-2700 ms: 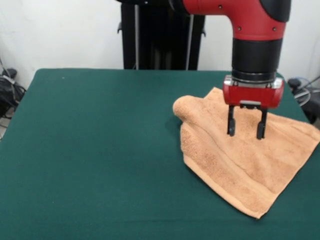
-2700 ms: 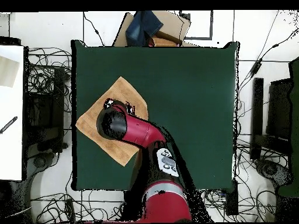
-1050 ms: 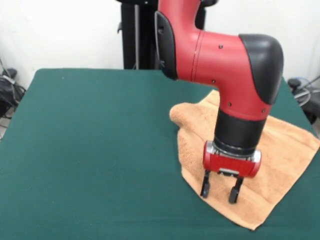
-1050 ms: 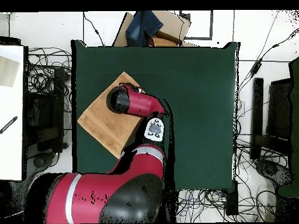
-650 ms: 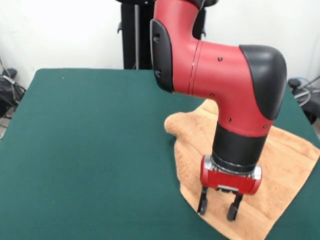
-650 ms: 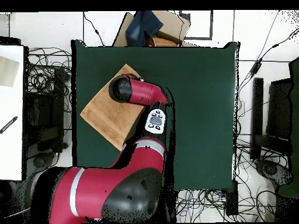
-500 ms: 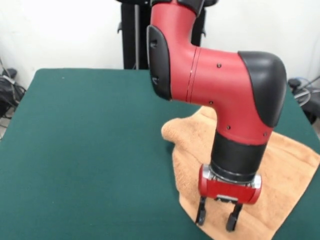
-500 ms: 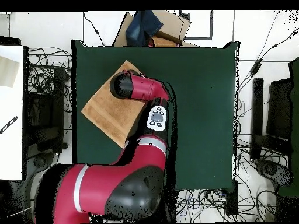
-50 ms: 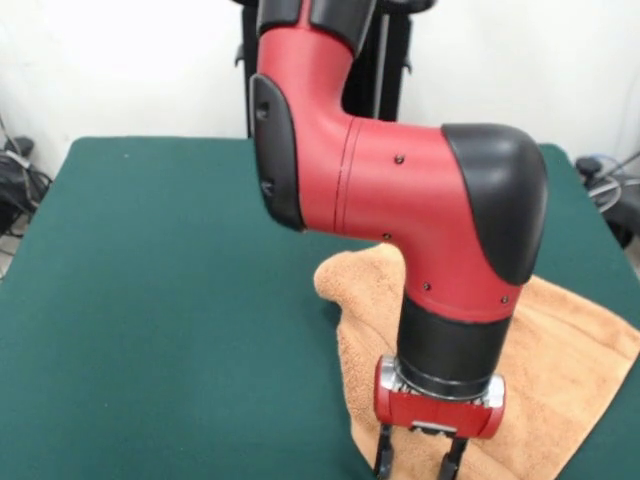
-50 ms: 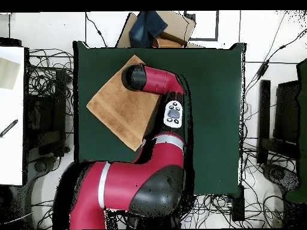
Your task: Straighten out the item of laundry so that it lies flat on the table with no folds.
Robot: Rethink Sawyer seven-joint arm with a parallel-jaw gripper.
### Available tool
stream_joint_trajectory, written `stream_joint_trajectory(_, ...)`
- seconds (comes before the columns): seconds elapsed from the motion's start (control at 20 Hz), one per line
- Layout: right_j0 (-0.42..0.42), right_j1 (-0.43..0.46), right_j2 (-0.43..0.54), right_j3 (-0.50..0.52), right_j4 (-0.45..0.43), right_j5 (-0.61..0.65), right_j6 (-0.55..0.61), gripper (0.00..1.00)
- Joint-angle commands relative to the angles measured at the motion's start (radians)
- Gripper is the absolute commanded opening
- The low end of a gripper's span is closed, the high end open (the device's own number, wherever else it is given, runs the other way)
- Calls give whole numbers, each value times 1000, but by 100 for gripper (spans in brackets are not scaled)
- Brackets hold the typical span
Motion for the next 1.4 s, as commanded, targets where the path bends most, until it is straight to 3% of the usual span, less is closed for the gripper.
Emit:
stream_joint_trajectory(0.05, -33, 76, 125, 6, -85, 27, -70, 100)
stream_joint_trajectory(0.4, -21, 35, 115, 69, -110, 15, 2, 100)
stream_joint_trajectory(0.65, 11, -203, 87, 322, -119, 18, 59, 100)
stream_joint_trajectory(0.85, -8, -291, 116, 412, -124, 22, 49, 100)
stream_joint_trajectory(1.2, -29, -302, 139, 431, -131, 8, 44, 100)
stream_joint_trajectory(1.4, -48, -253, 159, 410, -81, 138, 63, 100)
